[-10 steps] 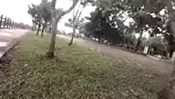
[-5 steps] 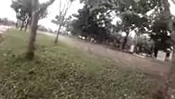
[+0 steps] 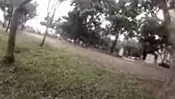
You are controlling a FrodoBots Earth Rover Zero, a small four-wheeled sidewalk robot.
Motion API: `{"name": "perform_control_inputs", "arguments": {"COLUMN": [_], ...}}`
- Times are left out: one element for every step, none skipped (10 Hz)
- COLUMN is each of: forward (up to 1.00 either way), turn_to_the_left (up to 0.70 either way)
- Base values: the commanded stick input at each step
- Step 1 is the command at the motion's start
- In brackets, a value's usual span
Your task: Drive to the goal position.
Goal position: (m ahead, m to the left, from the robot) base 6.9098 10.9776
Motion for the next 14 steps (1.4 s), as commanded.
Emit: {"name": "perform_control_inputs", "arguments": {"forward": [0.70,0.70,0.70,0.70,0.70,0.70,0.70,0.70,0.70,0.70,0.70,0.70,0.70,0.70], "turn_to_the_left": [-0.14,0.00,0.00,0.00,0.00,0.00,0.00,0.00,0.00,0.00,0.00,0.00,0.00,0.00]}}
